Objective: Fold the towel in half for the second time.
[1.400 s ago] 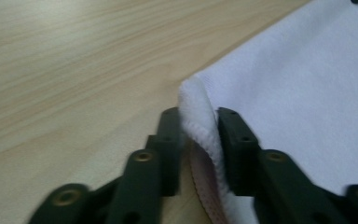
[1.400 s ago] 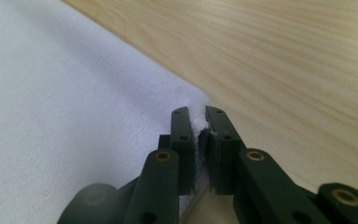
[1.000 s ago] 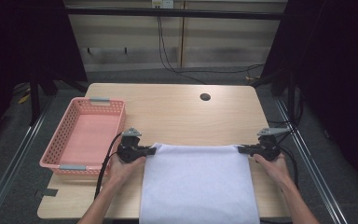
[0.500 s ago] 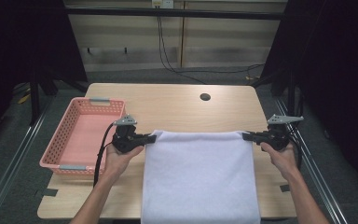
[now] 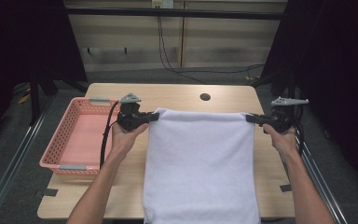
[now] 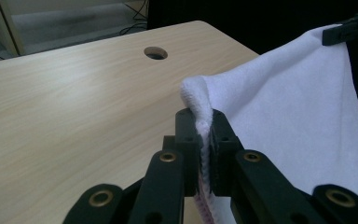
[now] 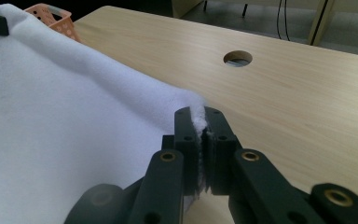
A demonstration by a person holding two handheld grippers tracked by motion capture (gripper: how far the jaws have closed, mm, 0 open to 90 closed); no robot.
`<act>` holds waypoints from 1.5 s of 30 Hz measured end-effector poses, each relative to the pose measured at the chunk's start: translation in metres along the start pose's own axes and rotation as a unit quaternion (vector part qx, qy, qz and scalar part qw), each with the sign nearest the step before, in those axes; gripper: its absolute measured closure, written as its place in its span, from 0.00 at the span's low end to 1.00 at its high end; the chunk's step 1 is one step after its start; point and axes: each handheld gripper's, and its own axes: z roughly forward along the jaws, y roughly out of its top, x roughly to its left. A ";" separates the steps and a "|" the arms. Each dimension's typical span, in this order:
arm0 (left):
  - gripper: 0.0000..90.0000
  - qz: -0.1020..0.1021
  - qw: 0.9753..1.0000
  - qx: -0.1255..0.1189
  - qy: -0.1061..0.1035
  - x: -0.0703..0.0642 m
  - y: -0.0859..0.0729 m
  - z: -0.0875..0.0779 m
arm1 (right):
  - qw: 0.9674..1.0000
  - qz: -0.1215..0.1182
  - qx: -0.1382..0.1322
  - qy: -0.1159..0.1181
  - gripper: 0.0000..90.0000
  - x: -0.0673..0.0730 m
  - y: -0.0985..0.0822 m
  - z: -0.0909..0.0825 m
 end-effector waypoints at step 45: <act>0.88 0.030 0.993 0.087 -0.075 -0.084 -0.150 -0.083 | 0.990 -0.049 0.074 0.105 0.83 0.110 -0.152 -0.088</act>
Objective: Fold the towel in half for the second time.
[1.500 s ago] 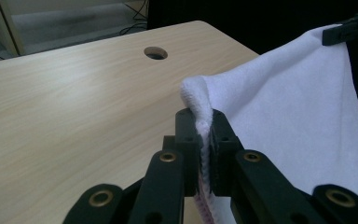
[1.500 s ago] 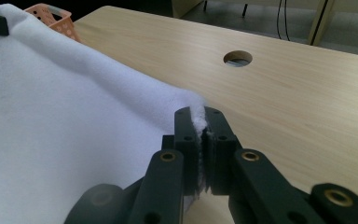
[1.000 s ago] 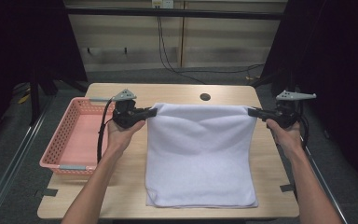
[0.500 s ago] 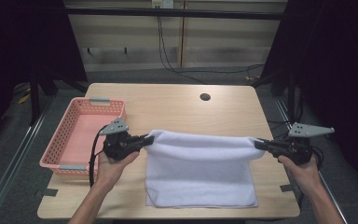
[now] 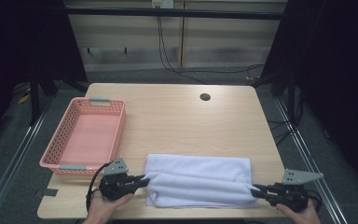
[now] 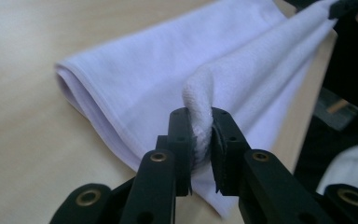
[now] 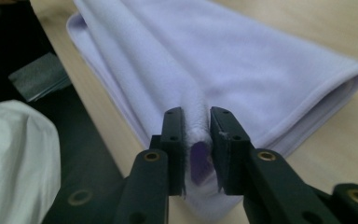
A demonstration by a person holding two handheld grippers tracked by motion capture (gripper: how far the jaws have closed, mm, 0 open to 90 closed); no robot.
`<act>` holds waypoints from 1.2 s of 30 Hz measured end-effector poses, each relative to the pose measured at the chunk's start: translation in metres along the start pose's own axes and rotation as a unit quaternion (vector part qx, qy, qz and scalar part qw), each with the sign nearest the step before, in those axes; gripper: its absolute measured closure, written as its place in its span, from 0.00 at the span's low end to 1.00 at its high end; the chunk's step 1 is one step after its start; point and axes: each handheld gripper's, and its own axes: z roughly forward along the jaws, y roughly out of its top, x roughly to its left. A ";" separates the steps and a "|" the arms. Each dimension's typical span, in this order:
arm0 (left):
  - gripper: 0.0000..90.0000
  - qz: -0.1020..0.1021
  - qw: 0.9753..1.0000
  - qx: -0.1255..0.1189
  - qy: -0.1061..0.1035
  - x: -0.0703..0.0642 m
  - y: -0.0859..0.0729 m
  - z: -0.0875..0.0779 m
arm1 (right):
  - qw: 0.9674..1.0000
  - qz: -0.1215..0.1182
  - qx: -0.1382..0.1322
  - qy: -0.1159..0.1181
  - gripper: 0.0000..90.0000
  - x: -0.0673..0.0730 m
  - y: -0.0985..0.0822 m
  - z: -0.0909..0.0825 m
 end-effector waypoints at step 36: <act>0.84 -0.017 0.999 0.042 0.026 0.050 0.030 0.074 | 0.993 0.049 0.076 -0.079 0.79 -0.041 0.032 0.073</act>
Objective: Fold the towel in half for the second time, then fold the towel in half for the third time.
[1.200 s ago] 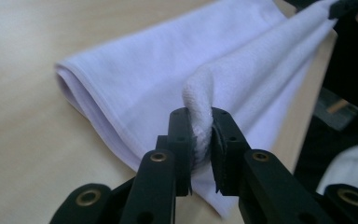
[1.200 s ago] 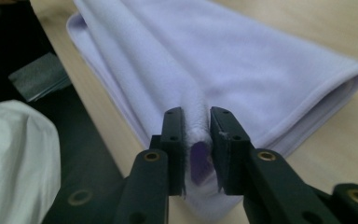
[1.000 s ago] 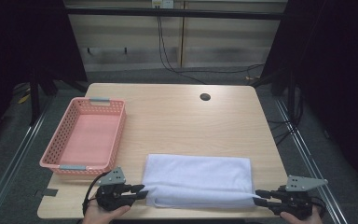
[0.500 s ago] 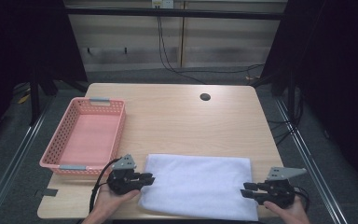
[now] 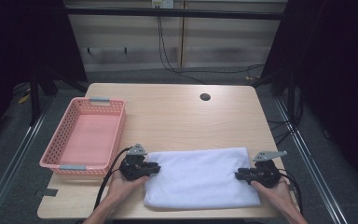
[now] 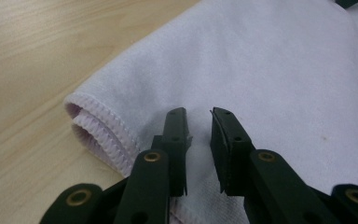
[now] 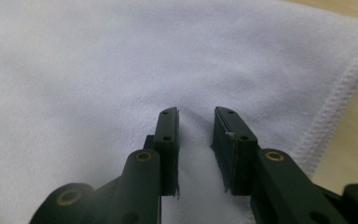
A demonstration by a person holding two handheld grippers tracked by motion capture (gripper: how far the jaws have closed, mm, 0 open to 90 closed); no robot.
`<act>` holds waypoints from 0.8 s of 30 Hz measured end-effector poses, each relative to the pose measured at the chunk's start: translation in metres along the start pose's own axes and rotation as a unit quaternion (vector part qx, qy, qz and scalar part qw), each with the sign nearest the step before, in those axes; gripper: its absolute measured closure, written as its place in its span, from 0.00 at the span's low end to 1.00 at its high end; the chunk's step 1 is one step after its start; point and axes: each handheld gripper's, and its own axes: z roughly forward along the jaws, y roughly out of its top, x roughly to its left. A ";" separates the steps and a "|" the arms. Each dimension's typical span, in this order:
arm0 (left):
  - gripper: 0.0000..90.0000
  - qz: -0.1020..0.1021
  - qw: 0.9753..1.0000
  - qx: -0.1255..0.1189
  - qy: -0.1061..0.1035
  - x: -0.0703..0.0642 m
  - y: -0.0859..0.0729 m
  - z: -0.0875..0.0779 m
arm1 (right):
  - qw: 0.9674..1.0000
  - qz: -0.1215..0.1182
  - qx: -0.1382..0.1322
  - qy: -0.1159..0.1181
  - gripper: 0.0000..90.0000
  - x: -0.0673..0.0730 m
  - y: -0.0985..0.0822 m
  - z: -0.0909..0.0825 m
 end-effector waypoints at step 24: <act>0.68 -0.022 0.998 -0.047 0.030 0.022 0.041 -0.005 | 0.987 -0.095 -0.036 0.124 0.59 0.089 0.044 0.027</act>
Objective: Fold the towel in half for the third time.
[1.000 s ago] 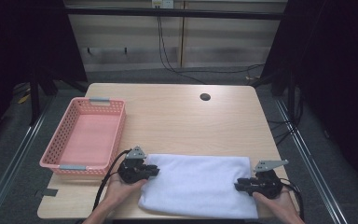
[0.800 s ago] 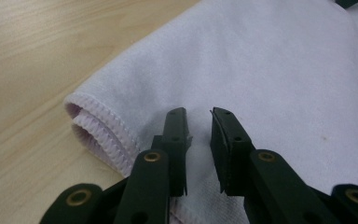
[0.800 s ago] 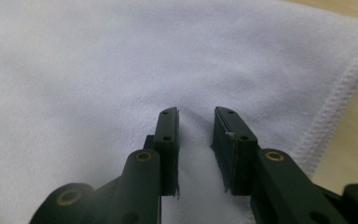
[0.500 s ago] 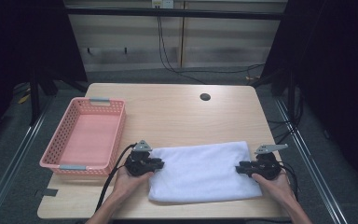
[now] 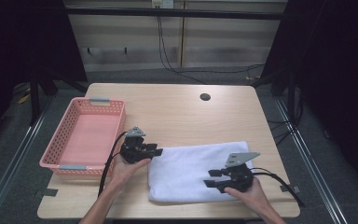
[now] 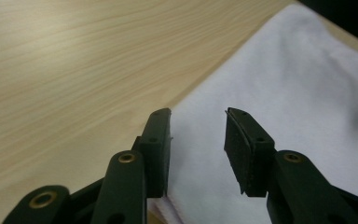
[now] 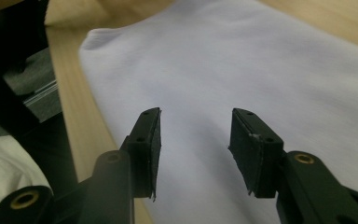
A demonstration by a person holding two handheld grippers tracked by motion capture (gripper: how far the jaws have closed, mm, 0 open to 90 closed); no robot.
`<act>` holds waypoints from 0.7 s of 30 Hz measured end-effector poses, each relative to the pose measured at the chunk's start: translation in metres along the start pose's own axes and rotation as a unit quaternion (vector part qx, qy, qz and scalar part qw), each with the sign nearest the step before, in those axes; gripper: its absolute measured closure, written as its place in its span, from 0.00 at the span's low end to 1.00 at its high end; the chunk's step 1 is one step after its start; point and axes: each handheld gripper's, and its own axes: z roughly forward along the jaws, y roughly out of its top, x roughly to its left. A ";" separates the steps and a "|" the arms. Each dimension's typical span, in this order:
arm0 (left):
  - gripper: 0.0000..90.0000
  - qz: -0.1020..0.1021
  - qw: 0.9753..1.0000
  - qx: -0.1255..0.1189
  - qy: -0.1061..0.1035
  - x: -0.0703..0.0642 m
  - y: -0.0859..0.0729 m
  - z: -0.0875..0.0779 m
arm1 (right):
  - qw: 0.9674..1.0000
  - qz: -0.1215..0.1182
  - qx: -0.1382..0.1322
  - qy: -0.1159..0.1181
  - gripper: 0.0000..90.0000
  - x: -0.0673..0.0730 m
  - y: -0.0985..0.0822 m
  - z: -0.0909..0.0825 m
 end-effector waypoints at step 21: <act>0.47 -0.045 0.998 0.024 0.042 0.027 -0.007 0.018 | 0.994 -0.068 0.030 0.076 0.39 0.054 0.047 0.119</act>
